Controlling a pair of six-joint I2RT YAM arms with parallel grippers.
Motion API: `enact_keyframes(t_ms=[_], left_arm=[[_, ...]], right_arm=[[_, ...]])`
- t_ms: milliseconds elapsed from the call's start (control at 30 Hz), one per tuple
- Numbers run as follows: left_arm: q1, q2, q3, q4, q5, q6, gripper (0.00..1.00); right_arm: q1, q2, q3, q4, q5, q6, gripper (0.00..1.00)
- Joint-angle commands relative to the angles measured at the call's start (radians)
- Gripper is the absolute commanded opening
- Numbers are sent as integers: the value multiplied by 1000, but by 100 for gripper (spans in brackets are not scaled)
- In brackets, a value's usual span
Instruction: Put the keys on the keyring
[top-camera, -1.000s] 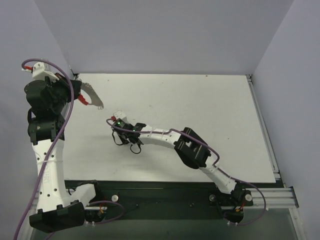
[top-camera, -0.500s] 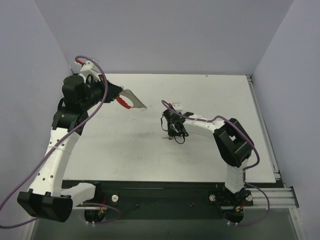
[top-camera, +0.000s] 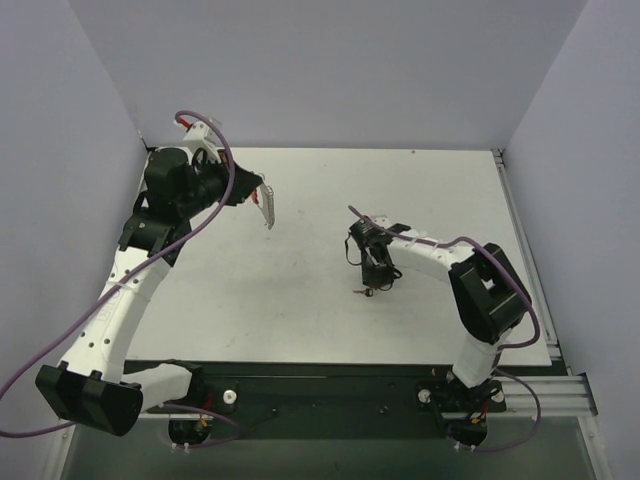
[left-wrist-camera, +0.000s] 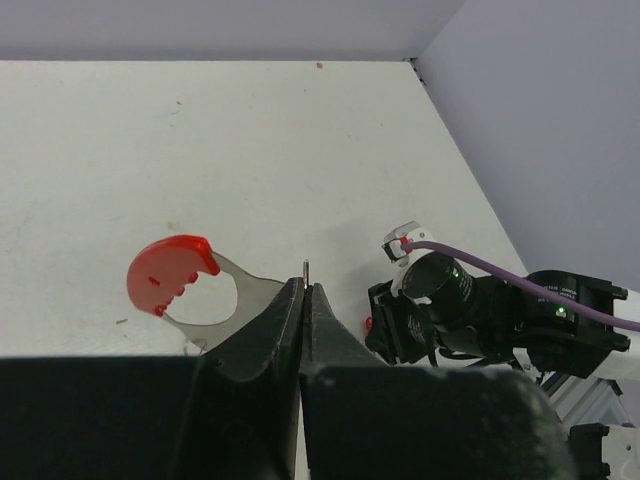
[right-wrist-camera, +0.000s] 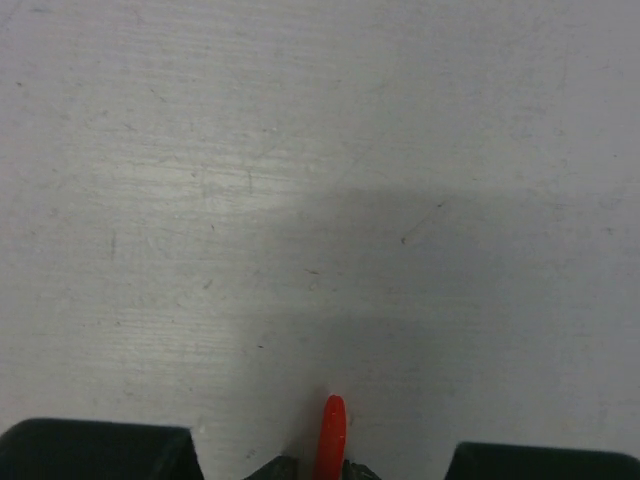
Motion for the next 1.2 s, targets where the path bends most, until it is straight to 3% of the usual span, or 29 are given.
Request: enact_keyframes(t_ms=[0, 33, 67, 133, 267, 500, 667, 833, 1033, 1167], left_arm=[[-4, -5, 41, 87, 10, 18, 0], [-3, -3, 39, 89, 13, 17, 0], [-4, -2, 45, 80, 13, 24, 0], [-3, 2, 48, 78, 13, 27, 0], [-4, 0, 48, 90, 21, 27, 0], [-4, 9, 30, 103, 53, 23, 0], [-4, 14, 11, 127, 73, 18, 0], [-4, 23, 10, 140, 102, 9, 0], [-6, 20, -5, 155, 104, 8, 0], [-6, 23, -19, 169, 115, 1, 0]], right_arm=[[-27, -53, 63, -98, 61, -80, 38], [-24, -61, 74, -98, 66, -95, 67], [-22, -73, 81, -98, 71, -112, 79], [-21, -117, 87, -94, 75, -121, 93], [-27, -238, 46, -72, 51, -103, 97], [-105, -476, -216, 58, -176, 34, 88], [-205, -591, -490, 305, -407, 153, 79], [-263, -549, -581, 535, -520, 192, 68], [-304, -447, -623, 683, -560, 209, 48], [-309, -366, -604, 696, -557, 201, 39]])
